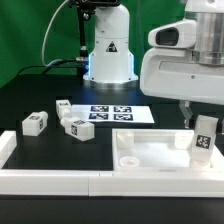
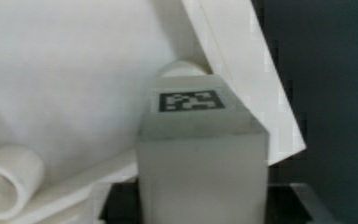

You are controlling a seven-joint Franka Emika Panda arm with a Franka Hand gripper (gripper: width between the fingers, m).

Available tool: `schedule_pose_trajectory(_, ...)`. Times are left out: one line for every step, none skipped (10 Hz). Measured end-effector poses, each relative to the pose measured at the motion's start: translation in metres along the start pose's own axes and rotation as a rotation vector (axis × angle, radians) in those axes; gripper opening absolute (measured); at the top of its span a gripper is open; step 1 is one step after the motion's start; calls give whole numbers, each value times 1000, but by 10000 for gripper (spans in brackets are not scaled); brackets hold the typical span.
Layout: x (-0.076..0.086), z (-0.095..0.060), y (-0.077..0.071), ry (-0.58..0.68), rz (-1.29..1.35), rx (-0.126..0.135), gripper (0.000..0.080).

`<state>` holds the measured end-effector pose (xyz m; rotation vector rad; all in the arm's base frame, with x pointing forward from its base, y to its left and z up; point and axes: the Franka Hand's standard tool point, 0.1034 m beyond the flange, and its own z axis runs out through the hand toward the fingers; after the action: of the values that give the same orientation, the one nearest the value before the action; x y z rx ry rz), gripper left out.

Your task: Assemble one leg

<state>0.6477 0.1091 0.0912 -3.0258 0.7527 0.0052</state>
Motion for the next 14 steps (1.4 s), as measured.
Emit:
schedule_pose_trajectory(0, 1, 1, 2, 78, -1, 284)
schedule_pose_trajectory(3, 1, 3, 27, 193, 10, 284)
schedule_pose_trajectory(3, 1, 5, 31, 353, 12, 284)
schedule_pose_trajectory(3, 1, 7, 28, 520, 16, 284)
schedule_pose_trajectory(4, 2, 8, 22, 730, 26, 284)
schedule_pose_trajectory(3, 2, 8, 18, 906, 27, 285)
schedule_pose_trajectory(1, 1, 7, 4, 1051, 45, 285)
schedule_pose_trajectory(-1, 1, 5, 3, 1165, 58, 285)
schedule_pose_trajectory(-3, 1, 3, 7, 1226, 64, 285)
schedule_pose_trajectory(-2, 0, 4, 8, 1223, 64, 287)
schedule_pose_trajectory(-2, 1, 4, 9, 1201, 63, 353)
schedule_pose_trajectory(-2, 2, 4, 10, 1174, 62, 539)
schedule_pose_trajectory(-2, 1, 4, 12, 1073, 62, 615)
schedule_pose_trajectory(0, 0, 5, 18, 901, 62, 615)
